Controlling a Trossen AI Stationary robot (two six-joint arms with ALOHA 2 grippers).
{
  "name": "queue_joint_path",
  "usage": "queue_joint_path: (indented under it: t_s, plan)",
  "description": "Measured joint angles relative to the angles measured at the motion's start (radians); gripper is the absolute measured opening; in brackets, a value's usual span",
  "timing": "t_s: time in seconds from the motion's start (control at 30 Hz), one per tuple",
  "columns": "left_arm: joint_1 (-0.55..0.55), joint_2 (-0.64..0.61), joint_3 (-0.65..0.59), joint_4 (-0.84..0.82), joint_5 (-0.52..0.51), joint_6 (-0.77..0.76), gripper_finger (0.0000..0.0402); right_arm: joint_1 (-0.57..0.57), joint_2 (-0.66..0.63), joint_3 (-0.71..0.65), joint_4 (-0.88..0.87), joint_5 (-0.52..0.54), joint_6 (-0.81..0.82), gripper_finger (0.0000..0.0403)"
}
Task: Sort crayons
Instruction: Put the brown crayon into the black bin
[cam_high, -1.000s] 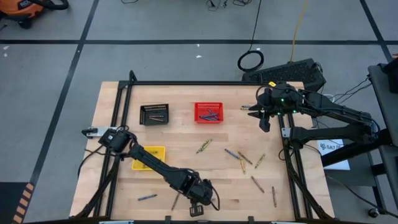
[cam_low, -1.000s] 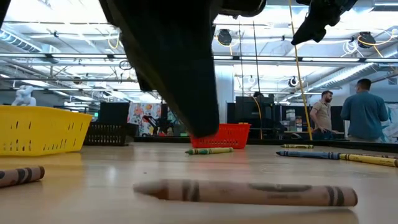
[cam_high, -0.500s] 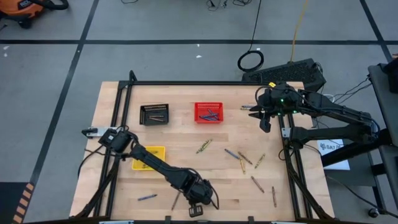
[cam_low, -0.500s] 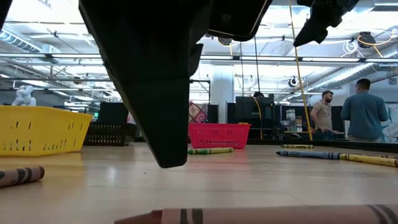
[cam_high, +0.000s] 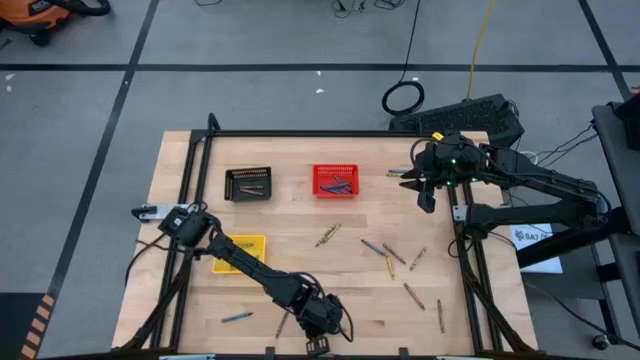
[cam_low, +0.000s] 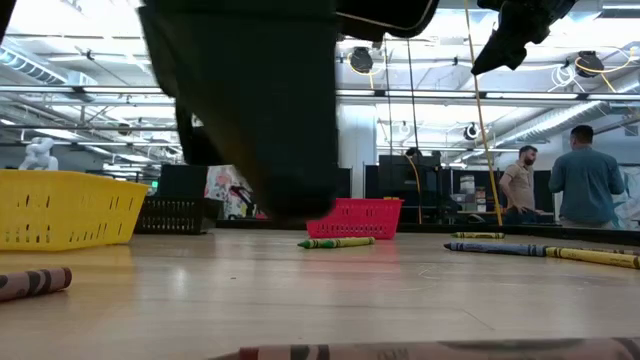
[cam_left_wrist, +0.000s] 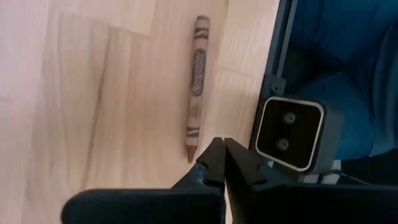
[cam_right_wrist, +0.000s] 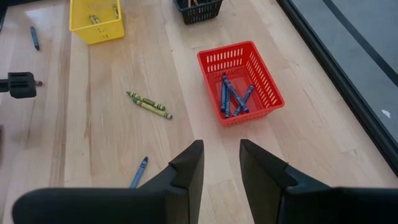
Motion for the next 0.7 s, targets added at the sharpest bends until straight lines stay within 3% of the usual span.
queue_joint_path:
  t_s: [0.2,0.37,0.53,0.7]
  plan:
    - [-0.002,0.000,0.000,0.123,0.000,0.068,0.0050,0.000,0.000,0.000,0.000,0.003,0.000,0.0091]
    - [-0.001,-0.001,0.001,0.088,-0.032,0.082,0.0091,0.000,0.000,0.000,0.008,0.003,-0.003,0.0091]
    - [-0.002,-0.001,0.000,-0.017,-0.130,0.080,0.0095,0.000,0.000,0.000,0.009,0.004,-0.026,0.0091]
    - [-0.001,-0.001,0.000,-0.011,-0.212,0.082,0.0095,0.000,0.000,0.000,0.007,0.004,-0.027,0.0091]
